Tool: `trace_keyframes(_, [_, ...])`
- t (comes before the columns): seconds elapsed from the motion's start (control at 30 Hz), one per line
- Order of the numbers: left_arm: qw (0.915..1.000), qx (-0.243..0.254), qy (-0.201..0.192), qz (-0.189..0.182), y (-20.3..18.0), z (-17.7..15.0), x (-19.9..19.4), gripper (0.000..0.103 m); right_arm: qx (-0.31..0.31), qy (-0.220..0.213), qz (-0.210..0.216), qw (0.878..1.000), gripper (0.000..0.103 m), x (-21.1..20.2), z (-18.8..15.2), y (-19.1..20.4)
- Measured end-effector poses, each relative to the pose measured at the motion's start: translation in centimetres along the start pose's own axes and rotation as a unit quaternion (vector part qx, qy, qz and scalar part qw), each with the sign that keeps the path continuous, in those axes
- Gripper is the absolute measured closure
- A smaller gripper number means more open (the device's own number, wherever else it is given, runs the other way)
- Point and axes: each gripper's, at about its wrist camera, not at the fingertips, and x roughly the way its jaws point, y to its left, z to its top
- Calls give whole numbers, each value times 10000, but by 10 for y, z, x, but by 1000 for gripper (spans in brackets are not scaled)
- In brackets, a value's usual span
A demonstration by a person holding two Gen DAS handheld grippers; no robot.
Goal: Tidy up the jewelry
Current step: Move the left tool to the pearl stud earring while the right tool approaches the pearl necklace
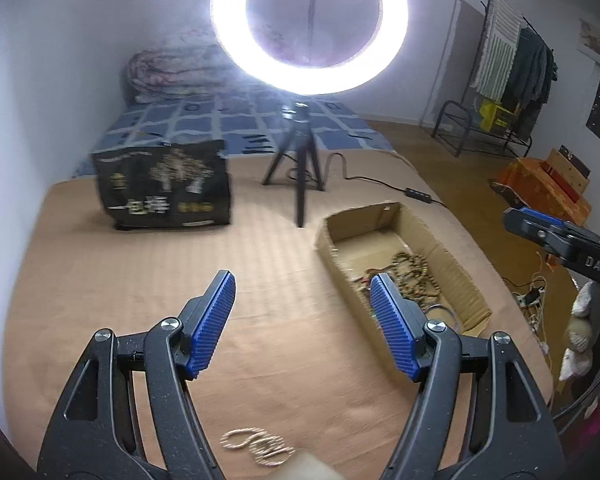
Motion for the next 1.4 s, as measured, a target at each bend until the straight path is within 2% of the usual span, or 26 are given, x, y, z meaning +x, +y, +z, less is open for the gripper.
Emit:
trace_keyframes(0.07, [9999, -17, -56, 97, 13, -4, -10, 31, -75, -45, 60, 9999, 32, -6, -4, 7])
trace_keyframes(0.27, [9993, -236, -11, 290, 60, -25, -30, 31, -496, 120, 320, 9982, 32, -9, -27, 39])
trace_keyframes(0.6, [9965, -457, 362, 603, 117, -70, -31, 31, -1159, 804, 928, 9856, 32, 22, -82, 111])
trace_keyframes(0.7, [9948, -551, 573, 632, 126, -87, -19, 31, -1375, 1071, 1081, 9787, 32, 34, -104, 132])
trace_keyframes(0.8, [9930, -538, 837, 638, 130, -105, -8, 43, -1625, 1325, 1166, 9708, 32, 48, -125, 151])
trace_keyframes(0.9, [9916, -500, 1005, 643, 133, -120, 0, 44, -1817, 1588, 1261, 9622, 32, 63, -144, 165])
trace_keyframes(1.0, [9900, -460, 1167, 643, 136, -132, 8, 50, -1960, 1811, 1322, 9546, 32, 77, -159, 175])
trace_keyframes(1.07, [9892, -469, 1244, 620, 138, -138, 12, 50, -1994, 1922, 1353, 9513, 32, 85, -166, 180])
trace_keyframes(1.13, [9881, -468, 1343, 591, 139, -143, 18, 58, -1994, 2031, 1359, 9490, 32, 96, -169, 183])
trace_keyframes(1.4, [9817, -487, 1748, 571, 143, -160, 47, 61, -2010, 2365, 1336, 9412, 32, 122, -182, 185])
